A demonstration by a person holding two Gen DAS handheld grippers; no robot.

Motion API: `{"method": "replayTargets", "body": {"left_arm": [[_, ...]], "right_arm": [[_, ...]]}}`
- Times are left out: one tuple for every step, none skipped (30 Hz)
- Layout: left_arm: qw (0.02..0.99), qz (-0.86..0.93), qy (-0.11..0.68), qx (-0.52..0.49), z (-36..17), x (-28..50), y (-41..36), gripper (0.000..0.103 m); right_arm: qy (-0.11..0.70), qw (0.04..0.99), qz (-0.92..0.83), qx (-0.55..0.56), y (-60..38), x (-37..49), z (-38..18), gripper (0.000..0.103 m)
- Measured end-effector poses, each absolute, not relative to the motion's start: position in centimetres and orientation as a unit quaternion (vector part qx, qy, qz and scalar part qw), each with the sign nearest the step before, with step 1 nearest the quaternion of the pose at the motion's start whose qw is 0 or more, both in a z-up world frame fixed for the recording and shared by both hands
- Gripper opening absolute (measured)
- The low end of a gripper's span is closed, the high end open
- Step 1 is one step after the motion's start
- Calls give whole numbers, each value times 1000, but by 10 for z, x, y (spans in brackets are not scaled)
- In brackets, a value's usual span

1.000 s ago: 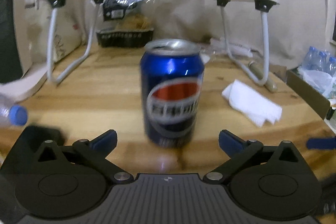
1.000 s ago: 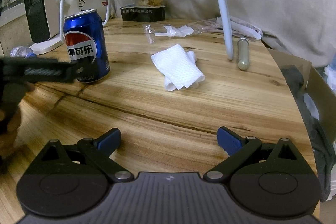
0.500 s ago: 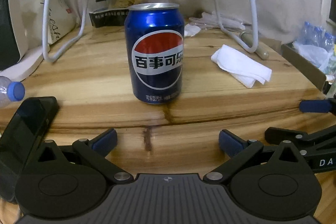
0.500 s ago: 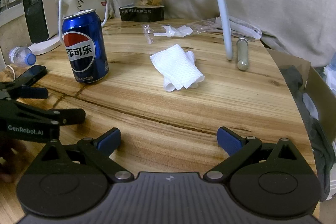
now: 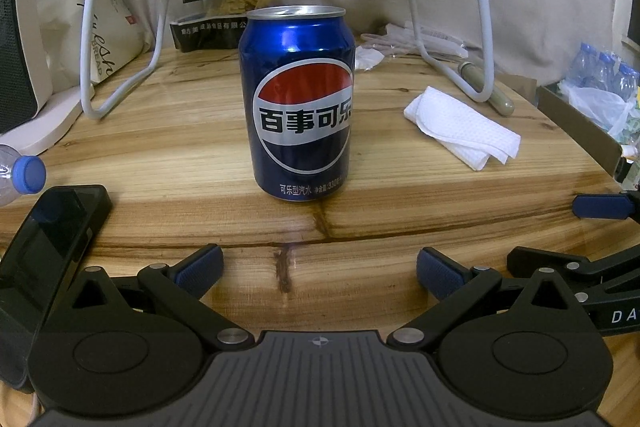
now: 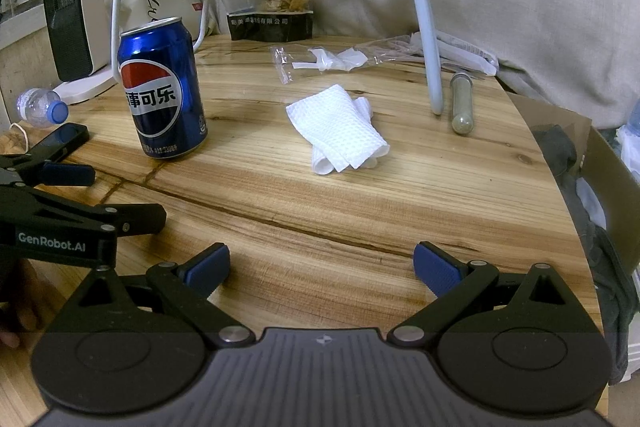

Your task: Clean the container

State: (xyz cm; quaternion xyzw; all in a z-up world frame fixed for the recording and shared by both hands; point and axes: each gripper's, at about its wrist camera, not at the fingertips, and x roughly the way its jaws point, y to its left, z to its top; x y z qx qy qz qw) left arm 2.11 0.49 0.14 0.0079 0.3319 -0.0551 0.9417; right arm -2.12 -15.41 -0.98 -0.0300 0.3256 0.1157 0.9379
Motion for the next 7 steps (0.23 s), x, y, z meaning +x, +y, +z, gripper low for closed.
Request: {"method": "replayTargets", "body": {"left_arm": [[942,-55,332,8,1,21,5,103],[942,-55,332,8,1,21,5,103],[942,-55,332,8,1,21,5,103],[942,-55,332,8,1,21,5,103],[942,-56,332,8,1,21,5,103],[942,-56,332,9,1,21,6,103],[942,-56,332,9,1,21,6,103]], "right_arm": [[326,938,116,-30,-154,-21,-10,103],[326,938,116,-30,-154,-21,-10,103],[326,938,116,-30,-154,-21,-10,103],[326,938,116,-30,-154,-21,-10,103],[326,938,116,-30,-154,-21,-10,103],[326,938,116,-30,-154,-21,-10,103],[326,938,116,-30,-154,-21,-10,103]]}}
